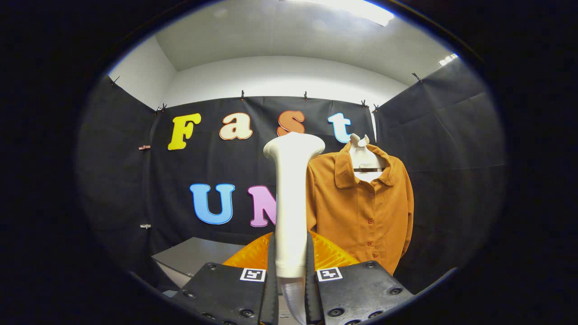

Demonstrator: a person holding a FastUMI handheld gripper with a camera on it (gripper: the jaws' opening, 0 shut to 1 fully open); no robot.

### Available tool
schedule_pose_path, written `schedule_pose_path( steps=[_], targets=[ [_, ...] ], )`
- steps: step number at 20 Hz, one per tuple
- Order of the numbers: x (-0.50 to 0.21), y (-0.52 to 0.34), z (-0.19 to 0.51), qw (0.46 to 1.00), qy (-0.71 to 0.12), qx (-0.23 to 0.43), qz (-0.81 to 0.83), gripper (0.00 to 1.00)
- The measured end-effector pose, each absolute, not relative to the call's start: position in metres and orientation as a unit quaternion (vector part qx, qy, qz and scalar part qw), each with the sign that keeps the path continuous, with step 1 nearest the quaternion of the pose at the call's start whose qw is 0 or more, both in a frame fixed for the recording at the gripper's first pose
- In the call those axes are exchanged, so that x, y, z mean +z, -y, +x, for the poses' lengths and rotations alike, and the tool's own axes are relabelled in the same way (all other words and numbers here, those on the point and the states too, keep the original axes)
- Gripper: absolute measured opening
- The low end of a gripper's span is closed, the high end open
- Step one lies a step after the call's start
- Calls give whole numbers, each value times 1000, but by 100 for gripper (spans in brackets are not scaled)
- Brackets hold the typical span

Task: Iron the clothes twice with a garment steamer, once on the left side and once on the right side.

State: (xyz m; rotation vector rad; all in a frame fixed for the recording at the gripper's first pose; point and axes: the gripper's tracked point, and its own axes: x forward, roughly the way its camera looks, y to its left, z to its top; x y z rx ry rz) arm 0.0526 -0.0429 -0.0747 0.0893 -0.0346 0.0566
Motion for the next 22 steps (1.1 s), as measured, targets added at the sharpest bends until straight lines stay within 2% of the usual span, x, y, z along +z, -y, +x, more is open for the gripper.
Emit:
schedule_pose_path(
  steps=[9,22],
  targets=[
    [-91,125,70,999,12,-5,43,26],
    [-139,160,125,998,-18,-13,55,26]
  ],
)
